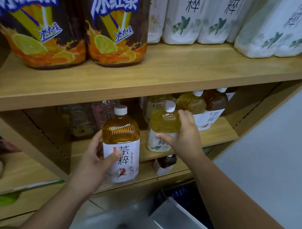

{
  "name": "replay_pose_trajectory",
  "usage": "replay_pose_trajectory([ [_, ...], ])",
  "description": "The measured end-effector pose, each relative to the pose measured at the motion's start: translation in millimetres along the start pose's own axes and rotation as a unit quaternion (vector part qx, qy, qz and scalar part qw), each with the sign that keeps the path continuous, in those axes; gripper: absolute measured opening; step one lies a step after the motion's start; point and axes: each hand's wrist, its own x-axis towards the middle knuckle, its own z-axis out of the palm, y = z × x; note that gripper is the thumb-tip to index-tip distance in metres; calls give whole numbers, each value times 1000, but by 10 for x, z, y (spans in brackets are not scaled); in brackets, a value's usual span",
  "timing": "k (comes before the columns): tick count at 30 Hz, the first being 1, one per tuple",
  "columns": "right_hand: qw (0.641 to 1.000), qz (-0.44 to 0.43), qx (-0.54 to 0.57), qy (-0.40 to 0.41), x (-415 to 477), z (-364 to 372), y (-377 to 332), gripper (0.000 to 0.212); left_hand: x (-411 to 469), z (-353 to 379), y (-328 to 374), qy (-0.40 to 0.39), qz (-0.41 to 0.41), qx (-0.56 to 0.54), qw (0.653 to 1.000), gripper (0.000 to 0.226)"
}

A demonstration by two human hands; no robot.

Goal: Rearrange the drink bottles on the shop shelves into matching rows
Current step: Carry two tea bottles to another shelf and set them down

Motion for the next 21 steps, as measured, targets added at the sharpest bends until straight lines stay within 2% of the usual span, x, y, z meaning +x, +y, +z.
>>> replay_pose_trajectory([
  [3, 997, -39, -30, 59, -91, 93, 127, 111, -16, 92, 14, 17, 9, -11, 1000, 57],
  [5, 984, -107, -87, 116, -182, 189, 239, 112, -67, 158, 5, 29, 8, -12, 999, 56],
  [7, 958, -197, -154, 140, -235, 271, 375, 108, -131, 217, -21, 39, 6, -11, 999, 55],
  [10, 909, -304, -254, 132, -156, 347, 590, 108, -220, 313, -65, 54, 14, 1, 998, 50],
  [13, 886, -331, -286, 153, -36, 399, 713, 113, -303, 407, -128, 69, 16, -1, 998, 50],
  [17, 887, -319, -301, 146, 105, 391, 756, 118, -385, 496, -181, 94, 23, -2, 995, 58],
  [21, 890, -303, -317, 127, 283, 359, 783, 113, -417, 541, -160, 98, 26, -9, 995, 59],
])
